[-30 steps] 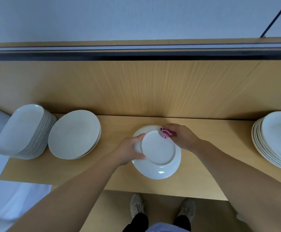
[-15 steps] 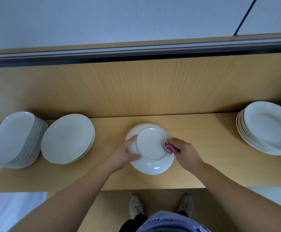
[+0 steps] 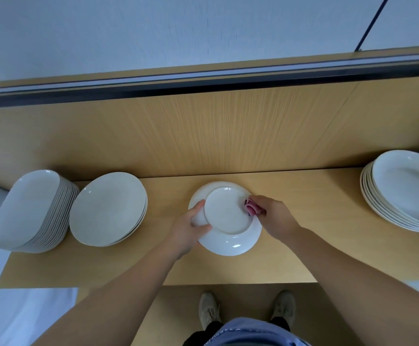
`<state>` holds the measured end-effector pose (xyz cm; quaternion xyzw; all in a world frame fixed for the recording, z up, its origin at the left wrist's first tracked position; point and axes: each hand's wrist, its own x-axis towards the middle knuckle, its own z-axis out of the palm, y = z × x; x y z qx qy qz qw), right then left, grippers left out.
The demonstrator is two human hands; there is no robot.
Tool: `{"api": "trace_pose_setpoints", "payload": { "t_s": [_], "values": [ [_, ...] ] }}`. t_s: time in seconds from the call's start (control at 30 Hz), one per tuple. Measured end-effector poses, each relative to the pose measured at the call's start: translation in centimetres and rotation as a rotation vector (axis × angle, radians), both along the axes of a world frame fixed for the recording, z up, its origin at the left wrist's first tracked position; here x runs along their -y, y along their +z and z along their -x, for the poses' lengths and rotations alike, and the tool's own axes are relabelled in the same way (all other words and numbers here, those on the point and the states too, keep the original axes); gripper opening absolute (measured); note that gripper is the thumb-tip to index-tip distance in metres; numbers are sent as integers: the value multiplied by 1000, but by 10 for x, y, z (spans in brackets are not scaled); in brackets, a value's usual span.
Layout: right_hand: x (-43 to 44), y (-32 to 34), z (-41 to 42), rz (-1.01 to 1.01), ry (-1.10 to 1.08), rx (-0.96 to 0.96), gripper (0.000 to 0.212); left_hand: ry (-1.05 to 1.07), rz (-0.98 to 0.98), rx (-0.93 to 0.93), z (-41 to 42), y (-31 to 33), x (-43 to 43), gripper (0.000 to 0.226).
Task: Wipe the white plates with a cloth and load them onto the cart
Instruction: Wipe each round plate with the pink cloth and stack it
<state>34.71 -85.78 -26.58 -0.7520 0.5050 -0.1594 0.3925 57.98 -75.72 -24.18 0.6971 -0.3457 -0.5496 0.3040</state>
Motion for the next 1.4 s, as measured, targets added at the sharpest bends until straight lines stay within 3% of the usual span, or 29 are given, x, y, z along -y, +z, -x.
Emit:
{"api": "trace_pose_setpoints", "payload": {
  "t_s": [0.17,0.47,0.77,1.07,1.13,1.23,1.4],
  "values": [
    [-54,-8,9,163,-61,112,17,15,42,33,3,-2,-2,75],
    [-81,-9,23,296,111,109,41,-13,70,50,7,-3,2,74],
    [-41,2,3,591,412,-145,34,-37,74,71,6,-1,6,74],
    [-5,9,-45,631,514,-94,16,-39,82,166,8,0,11,73],
    [6,9,-56,679,516,-119,27,-36,82,174,10,-1,11,72],
    [23,9,-65,649,498,-199,20,-30,80,176,12,-1,11,71],
    [41,10,-58,568,428,-365,26,-9,66,154,13,-1,11,72]
  ]
}}
